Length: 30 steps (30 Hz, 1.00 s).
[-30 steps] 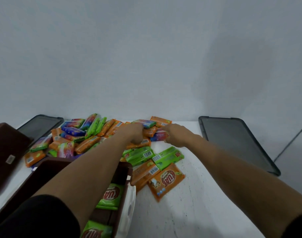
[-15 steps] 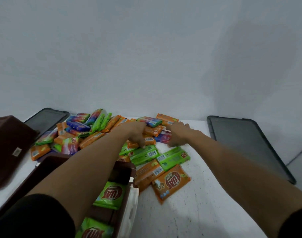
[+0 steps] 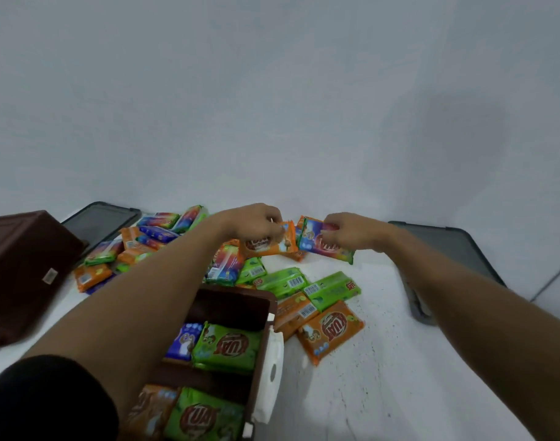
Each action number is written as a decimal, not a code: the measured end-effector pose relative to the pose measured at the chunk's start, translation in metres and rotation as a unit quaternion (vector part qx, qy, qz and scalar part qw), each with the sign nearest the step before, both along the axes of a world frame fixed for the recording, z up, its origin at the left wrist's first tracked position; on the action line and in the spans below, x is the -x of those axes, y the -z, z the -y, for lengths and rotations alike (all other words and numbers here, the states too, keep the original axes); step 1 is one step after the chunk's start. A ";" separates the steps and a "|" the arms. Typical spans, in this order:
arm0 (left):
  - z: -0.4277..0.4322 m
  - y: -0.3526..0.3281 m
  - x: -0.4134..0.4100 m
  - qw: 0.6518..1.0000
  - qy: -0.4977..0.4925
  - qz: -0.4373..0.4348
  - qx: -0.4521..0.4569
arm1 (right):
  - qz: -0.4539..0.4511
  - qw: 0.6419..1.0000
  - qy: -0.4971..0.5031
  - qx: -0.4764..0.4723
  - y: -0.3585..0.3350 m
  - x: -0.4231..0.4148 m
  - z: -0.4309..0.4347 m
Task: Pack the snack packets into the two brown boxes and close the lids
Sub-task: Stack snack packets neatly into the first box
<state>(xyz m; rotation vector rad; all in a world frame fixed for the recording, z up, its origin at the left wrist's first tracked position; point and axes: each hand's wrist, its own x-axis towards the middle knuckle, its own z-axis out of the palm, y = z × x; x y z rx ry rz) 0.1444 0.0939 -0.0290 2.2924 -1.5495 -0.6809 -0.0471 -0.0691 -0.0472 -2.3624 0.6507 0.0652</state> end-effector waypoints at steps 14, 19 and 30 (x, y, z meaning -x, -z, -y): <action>-0.120 -0.061 -0.015 0.977 0.110 -0.174 -0.063 | -0.029 0.982 -0.099 -0.161 -0.062 0.009 -0.112; -0.169 -0.058 -0.024 0.955 0.161 -0.215 -0.122 | -0.064 0.982 -0.122 -0.131 -0.059 0.003 -0.165; -0.234 -0.009 -0.040 0.962 0.134 -0.192 -0.138 | -0.108 0.987 -0.063 -0.097 -0.035 -0.013 -0.251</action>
